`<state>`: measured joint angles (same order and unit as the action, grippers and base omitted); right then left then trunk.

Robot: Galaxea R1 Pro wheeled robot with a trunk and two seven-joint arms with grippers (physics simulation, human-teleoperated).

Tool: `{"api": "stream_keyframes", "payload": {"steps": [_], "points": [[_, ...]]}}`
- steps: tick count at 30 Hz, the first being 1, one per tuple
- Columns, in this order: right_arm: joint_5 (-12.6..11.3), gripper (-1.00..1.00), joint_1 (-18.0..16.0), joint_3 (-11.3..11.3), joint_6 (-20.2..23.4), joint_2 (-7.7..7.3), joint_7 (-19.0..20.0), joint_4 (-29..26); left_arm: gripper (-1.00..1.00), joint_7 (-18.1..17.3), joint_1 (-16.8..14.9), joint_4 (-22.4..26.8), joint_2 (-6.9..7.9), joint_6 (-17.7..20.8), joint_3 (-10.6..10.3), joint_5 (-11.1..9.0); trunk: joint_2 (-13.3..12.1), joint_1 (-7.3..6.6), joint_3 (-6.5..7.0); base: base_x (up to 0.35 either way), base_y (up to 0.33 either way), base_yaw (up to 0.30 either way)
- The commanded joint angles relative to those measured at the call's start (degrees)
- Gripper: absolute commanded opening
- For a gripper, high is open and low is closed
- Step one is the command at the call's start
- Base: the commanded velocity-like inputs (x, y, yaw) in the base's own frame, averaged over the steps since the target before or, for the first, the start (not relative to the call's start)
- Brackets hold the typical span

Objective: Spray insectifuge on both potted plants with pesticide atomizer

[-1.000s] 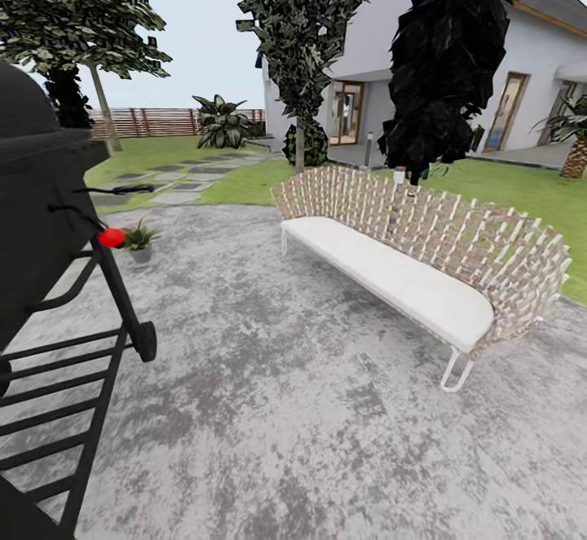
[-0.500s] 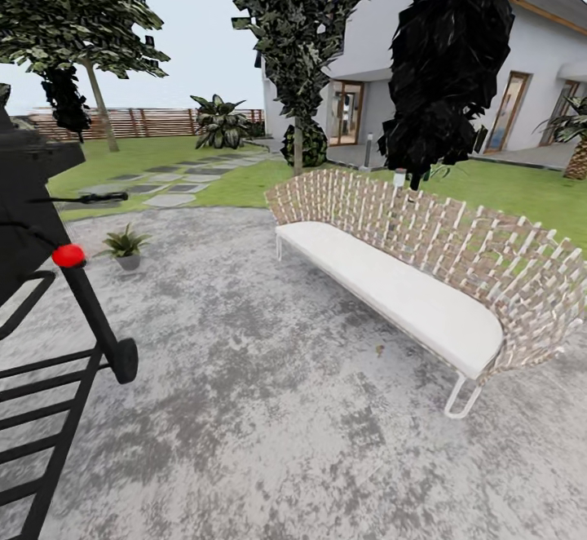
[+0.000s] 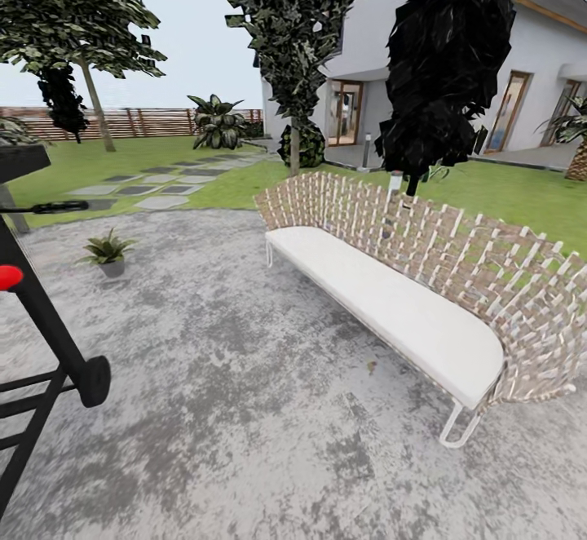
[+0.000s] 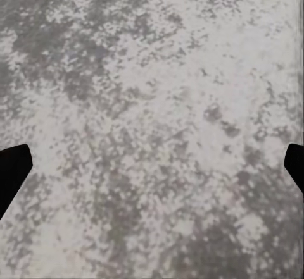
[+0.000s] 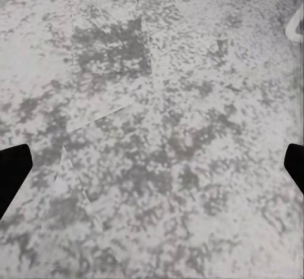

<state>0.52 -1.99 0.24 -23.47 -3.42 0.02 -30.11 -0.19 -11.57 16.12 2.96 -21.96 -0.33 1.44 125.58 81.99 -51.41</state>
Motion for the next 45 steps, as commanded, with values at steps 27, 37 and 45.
{"api": "stream_keyframes", "payload": {"steps": [27, 37, 45], "points": [[0.1, 1.0, 0.0, 0.0, -0.2, 0.02, -0.2, 0.1, 1.0, 0.3, 0.1, 0.4, 0.03, -0.2, 0.4, -0.5, 0.0, 0.02, -0.05, 0.183, -0.125, 0.161], [0.1, 1.0, 0.0, 0.0, -0.2, 0.03, -0.2, 0.1, 1.0, 0.3, 0.1, 0.2, 0.03, -0.4, 1.6, -0.6, 0.0, 0.02, 0.17, 0.0, 0.0, 0.278], [0.1, 1.0, 0.0, 0.0, -0.2, 0.01, -0.2, 0.1, 1.0, 0.1, 0.1, 0.2, 0.01, -0.4, 1.6, -0.5, 0.0, 0.02, 0.44, 0.0, 0.0, 0.278]]}}
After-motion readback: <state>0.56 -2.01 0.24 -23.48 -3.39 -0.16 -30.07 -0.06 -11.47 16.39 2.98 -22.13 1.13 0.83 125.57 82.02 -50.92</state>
